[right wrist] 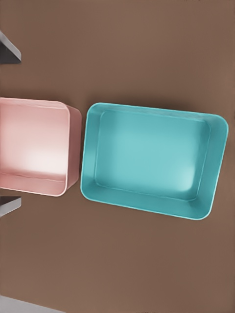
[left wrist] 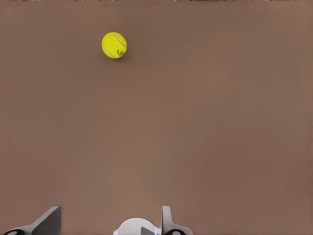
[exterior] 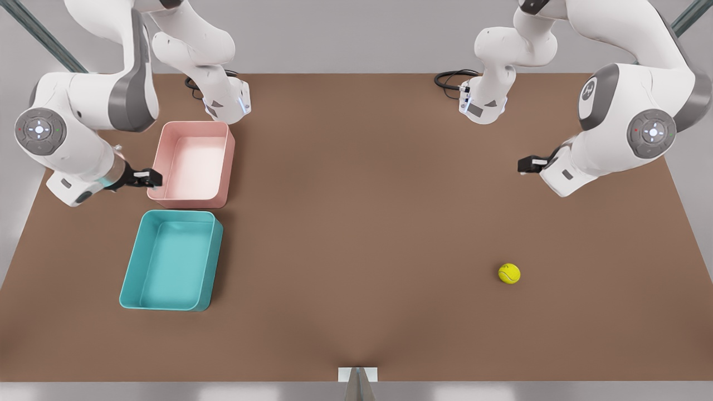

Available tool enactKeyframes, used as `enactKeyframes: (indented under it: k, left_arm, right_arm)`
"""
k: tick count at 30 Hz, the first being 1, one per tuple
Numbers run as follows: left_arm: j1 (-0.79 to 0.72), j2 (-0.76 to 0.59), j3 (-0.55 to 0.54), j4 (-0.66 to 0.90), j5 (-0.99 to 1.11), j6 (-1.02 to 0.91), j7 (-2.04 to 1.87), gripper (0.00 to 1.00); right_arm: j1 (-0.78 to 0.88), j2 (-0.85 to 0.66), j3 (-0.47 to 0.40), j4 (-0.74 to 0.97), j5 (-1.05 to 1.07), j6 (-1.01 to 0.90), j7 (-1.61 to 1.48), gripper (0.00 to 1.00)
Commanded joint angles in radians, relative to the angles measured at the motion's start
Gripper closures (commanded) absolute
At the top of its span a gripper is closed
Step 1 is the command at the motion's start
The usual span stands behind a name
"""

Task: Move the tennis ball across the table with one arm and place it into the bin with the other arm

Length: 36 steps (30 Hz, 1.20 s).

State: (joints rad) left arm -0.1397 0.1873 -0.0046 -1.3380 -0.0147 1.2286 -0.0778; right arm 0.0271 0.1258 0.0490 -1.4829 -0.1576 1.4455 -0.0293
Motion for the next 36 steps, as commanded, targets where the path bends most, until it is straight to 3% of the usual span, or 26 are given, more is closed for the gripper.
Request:
enactKeyframes:
  k: [1, 4, 5, 6, 7, 8, 11, 16, 18, 31, 36]
  left_arm:
    - [0.002, 0.0, 0.0, 0.0, -0.002, 0.034, -0.02, 0.0]
    - [0.009, 0.027, 0.005, 0.005, -0.002, 0.042, -0.007, 0.0]
    - [0.023, 0.095, 0.005, 0.029, -0.001, 0.121, 0.111, 0.09]
    - [0.044, 0.155, 0.005, 0.033, -0.001, 0.222, 0.165, 0.34]
    - [0.045, 0.221, 0.003, 0.033, -0.004, 0.328, 0.167, 0.69]
    - [0.045, 0.288, 0.0, 0.048, -0.007, 0.385, 0.174, 0.79]
    - [0.087, 0.426, 0.003, 0.069, -0.014, 0.473, 0.735, 0.79]
    - [0.115, 0.488, 0.006, 0.026, -0.025, 0.592, 1.55, 0.79]
    - [0.147, 0.544, 0.055, 0.034, -0.027, 0.634, 1.986, 0.79]
    - [0.166, 0.652, 0.038, 0.017, 0.111, 0.856, 1.968, 0.79]
    - [0.166, 0.669, 0.038, 0.014, 0.107, 0.812, 1.969, 0.79]
  right_arm:
    - [0.001, -0.003, 0.0, -0.007, 0.006, 0.065, -0.014, 0.0]
    - [0.001, 0.041, -0.005, 0.001, 0.012, 0.062, -0.017, 0.0]
    - [0.002, 0.045, -0.005, 0.003, 0.015, 0.067, -0.015, 0.0]
    - [0.004, 0.043, -0.005, 0.001, 0.018, 0.072, -0.015, 0.0]
    - [0.004, 0.041, -0.005, 0.001, 0.021, 0.081, -0.015, 0.0]
    - [0.011, 0.038, -0.001, 0.001, 0.023, 0.095, -0.015, 0.0]
    - [0.005, 0.034, -0.011, 0.012, 0.024, 0.058, -0.011, 0.0]
    - [0.007, 0.015, -0.018, 0.033, 0.009, 0.047, -0.007, 0.0]
    - [0.008, 0.018, -0.014, 0.033, -0.011, 0.047, -0.007, 0.0]
    - [0.005, 0.035, -0.017, 0.033, -0.011, 0.041, -0.011, 0.0]
    - [0.007, 0.035, -0.017, 0.033, -0.011, 0.032, -0.009, 0.0]
